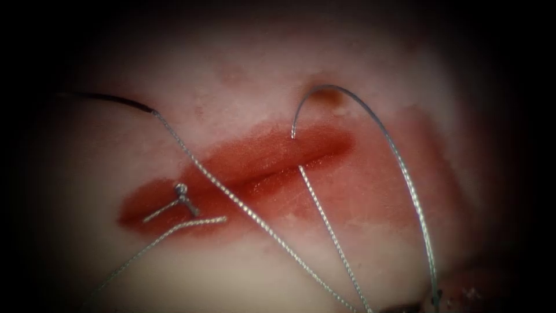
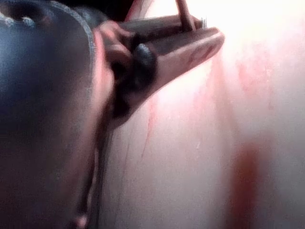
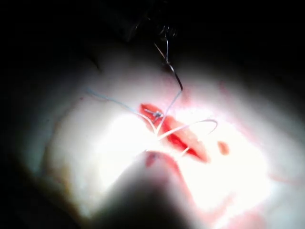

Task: Wound Closure
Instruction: Mistakenly pull the suture through the incision with the right grasper.

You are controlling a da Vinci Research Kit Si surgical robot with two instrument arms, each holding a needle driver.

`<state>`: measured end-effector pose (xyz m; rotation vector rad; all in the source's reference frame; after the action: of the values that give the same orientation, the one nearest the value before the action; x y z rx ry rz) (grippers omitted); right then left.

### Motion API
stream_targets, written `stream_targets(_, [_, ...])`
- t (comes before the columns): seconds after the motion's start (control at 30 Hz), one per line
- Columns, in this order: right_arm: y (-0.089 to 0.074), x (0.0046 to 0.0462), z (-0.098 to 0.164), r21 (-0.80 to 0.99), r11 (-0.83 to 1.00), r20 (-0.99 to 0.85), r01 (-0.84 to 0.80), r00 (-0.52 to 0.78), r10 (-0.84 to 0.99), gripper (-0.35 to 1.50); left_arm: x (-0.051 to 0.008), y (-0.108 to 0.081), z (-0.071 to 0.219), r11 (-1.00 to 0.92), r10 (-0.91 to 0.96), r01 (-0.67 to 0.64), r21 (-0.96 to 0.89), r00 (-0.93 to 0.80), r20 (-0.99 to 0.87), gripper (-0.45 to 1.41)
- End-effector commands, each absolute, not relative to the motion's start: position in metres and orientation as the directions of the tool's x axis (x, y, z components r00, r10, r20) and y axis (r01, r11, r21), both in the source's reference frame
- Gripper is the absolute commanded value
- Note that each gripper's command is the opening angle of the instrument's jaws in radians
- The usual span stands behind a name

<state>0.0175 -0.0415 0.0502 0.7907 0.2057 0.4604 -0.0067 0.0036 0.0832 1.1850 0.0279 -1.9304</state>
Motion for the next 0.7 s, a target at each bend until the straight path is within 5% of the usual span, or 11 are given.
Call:
stream_targets(0.03, [-0.0419, 0.0179, 0.0495, 0.745, 0.577, 0.038, -0.334, 0.885, 0.464, -0.35, -0.0069, 0.0048, 0.0828, -0.639, -0.649, 0.663, 0.39, -0.192, -0.736, -0.45])
stream_targets(0.37, [-0.0448, 0.0137, 0.0482, 0.777, 0.427, 0.311, -0.462, 0.872, 0.379, -0.35, -0.0069, 0.0048, 0.0828, -0.638, -0.648, 0.664, 0.39, -0.19, -0.737, -0.45])
stream_targets(0.63, [-0.0451, 0.0134, 0.0476, 0.794, 0.435, 0.275, -0.425, 0.889, 0.366, -0.35, -0.0069, 0.0048, 0.0829, -0.638, -0.648, 0.665, 0.39, -0.19, -0.737, -0.45])
stream_targets(0.67, [-0.0447, 0.0136, 0.0475, 0.788, 0.46, 0.232, -0.409, 0.889, 0.394, -0.33, -0.0069, 0.0048, 0.0829, -0.638, -0.648, 0.665, 0.39, -0.19, -0.737, -0.45])
stream_targets(0.7, [-0.0443, 0.0137, 0.0474, 0.783, 0.479, 0.199, -0.398, 0.888, 0.414, -0.1, -0.0069, 0.0048, 0.0829, -0.638, -0.648, 0.665, 0.39, -0.19, -0.737, -0.45])
